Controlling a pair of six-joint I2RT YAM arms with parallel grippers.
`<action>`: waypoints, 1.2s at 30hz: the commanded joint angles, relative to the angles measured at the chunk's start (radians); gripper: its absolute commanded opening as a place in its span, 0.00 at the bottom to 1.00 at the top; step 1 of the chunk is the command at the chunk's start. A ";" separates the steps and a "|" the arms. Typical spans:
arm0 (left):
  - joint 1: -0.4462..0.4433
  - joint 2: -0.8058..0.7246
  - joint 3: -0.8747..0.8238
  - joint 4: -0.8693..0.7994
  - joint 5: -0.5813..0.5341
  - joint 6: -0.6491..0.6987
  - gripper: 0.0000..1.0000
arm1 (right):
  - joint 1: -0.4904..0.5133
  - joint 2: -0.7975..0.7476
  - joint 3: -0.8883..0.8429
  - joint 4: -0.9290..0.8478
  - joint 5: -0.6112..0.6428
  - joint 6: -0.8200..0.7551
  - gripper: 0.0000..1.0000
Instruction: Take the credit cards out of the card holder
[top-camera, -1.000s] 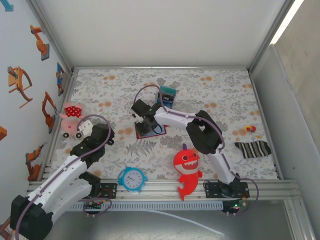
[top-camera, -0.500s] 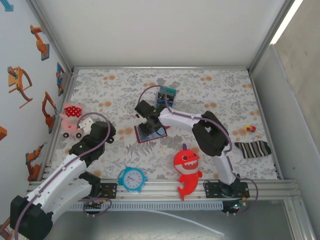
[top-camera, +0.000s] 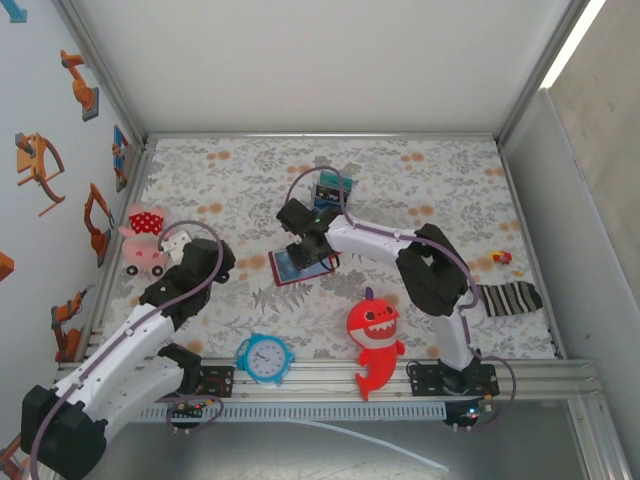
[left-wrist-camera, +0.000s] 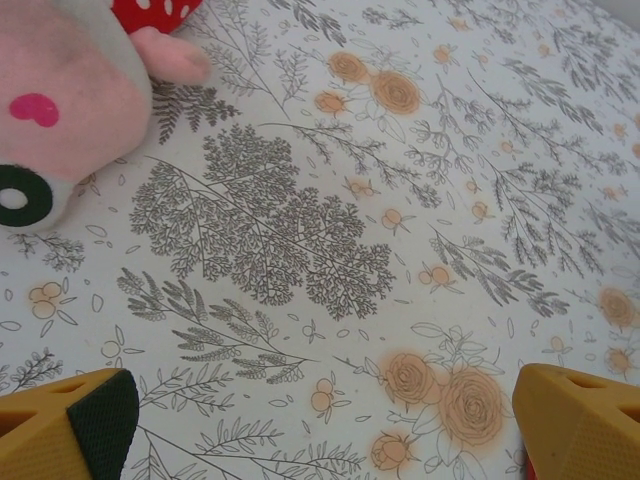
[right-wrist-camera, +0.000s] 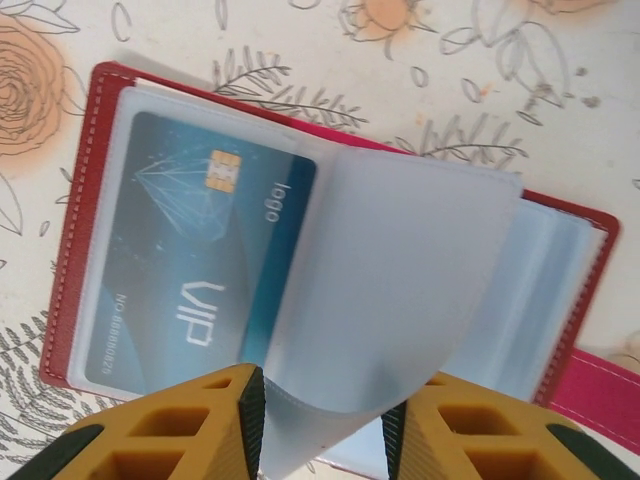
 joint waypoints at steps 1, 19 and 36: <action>0.003 0.041 0.036 0.032 0.075 0.065 0.97 | -0.022 -0.047 -0.031 -0.021 0.027 0.029 0.36; -0.153 0.464 0.191 0.083 0.132 0.236 0.97 | -0.116 -0.132 -0.136 -0.015 0.000 0.068 0.36; -0.167 0.604 0.191 0.133 0.247 0.208 0.97 | -0.138 -0.206 -0.171 0.106 -0.235 0.116 0.26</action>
